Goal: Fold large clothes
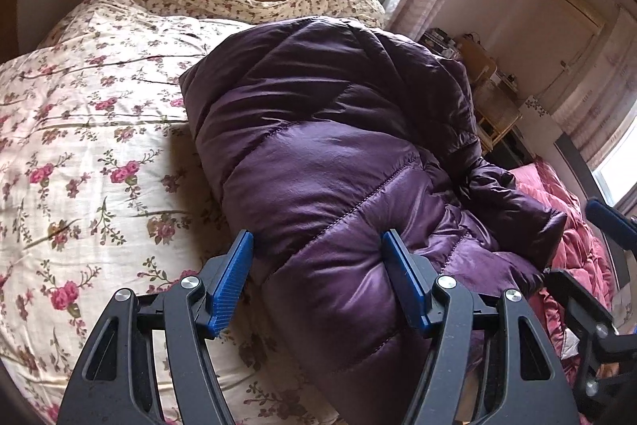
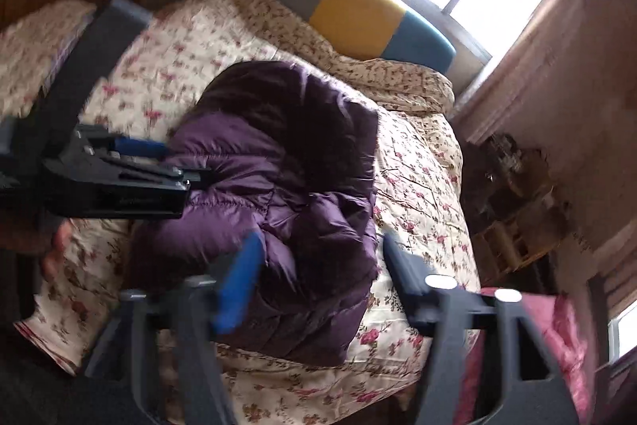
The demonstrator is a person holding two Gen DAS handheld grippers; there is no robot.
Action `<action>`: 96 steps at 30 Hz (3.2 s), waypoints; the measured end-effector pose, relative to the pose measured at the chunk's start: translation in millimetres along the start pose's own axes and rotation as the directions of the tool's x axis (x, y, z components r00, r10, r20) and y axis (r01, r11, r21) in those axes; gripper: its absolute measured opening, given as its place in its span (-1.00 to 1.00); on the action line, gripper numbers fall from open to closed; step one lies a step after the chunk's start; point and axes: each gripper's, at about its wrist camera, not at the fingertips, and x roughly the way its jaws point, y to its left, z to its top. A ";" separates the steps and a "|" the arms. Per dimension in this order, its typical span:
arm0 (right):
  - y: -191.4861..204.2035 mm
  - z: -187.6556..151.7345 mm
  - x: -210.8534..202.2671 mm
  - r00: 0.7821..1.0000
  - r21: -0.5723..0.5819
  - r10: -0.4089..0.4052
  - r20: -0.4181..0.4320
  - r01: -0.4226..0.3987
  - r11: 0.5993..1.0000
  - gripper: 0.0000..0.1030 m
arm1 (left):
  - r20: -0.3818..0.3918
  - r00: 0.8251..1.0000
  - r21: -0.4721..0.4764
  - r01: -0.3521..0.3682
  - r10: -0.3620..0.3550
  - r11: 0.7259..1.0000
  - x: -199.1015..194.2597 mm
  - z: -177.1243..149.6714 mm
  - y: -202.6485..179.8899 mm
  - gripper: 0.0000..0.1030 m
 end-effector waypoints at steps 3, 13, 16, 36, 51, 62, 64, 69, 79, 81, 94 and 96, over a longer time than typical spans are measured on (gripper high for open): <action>7.3 -2.6 21.6 0.998 -0.042 0.001 -0.057 -0.004 0.999 -0.73 | -0.002 1.000 0.013 0.006 -0.006 1.000 0.8 0.3 0.5 0.30; 9.4 -11.7 43.6 0.994 -0.012 0.011 -0.106 -0.012 1.000 -0.51 | -0.004 0.999 0.009 0.044 -0.044 0.999 0.4 -1.6 6.5 0.30; -2.7 -12.7 41.0 0.993 0.118 0.042 -0.110 -0.029 0.993 -0.36 | 0.008 1.000 0.000 0.029 -0.029 1.000 -2.4 -1.8 5.8 0.30; 12.8 -51.1 78.1 0.975 0.280 0.117 -0.188 -0.060 0.958 -0.77 | 0.011 0.999 0.041 -0.033 0.032 0.999 11.3 4.4 -10.8 0.30; 4.0 -81.1 100.4 0.983 0.420 0.155 -0.096 -0.101 0.902 -0.80 | 0.068 0.993 0.048 -0.100 0.097 0.994 46.6 -16.8 -25.2 0.33; -2.7 -86.3 103.5 0.986 0.430 0.154 -0.068 -0.110 0.896 -0.81 | 0.118 0.985 0.120 -0.142 0.128 0.983 27.1 -40.8 -37.3 0.33; -1.8 -88.6 102.6 0.986 0.432 0.154 -0.059 -0.113 0.895 -0.81 | 0.105 0.986 0.115 -0.145 0.133 0.983 39.7 -42.6 -36.1 0.34; -6.7 -87.1 96.4 0.984 0.451 0.164 -0.072 -0.114 0.885 -0.81 | 0.124 0.981 0.131 -0.166 0.149 0.977 43.0 -46.5 -39.1 0.35; -21.6 -68.8 65.2 0.991 0.463 0.112 -0.070 -0.067 0.884 -0.39 | 0.147 0.979 0.123 -0.157 0.138 0.980 23.7 -36.6 -35.3 0.35; -25.3 -65.9 56.0 0.994 0.468 0.086 -0.069 -0.044 0.883 -0.21 | 0.154 0.979 0.120 -0.156 0.137 0.980 20.4 -35.8 -35.9 0.35; -40.5 -31.1 21.9 0.996 0.499 -0.030 -0.079 0.066 0.864 -0.31 | 0.198 0.971 0.128 -0.163 0.136 0.978 6.5 -28.3 -37.8 0.35; -34.7 -26.1 21.5 0.995 0.486 -0.045 -0.086 0.082 0.870 -0.32 | 0.208 0.968 0.124 -0.168 0.140 0.978 3.6 -26.6 -36.8 0.35</action>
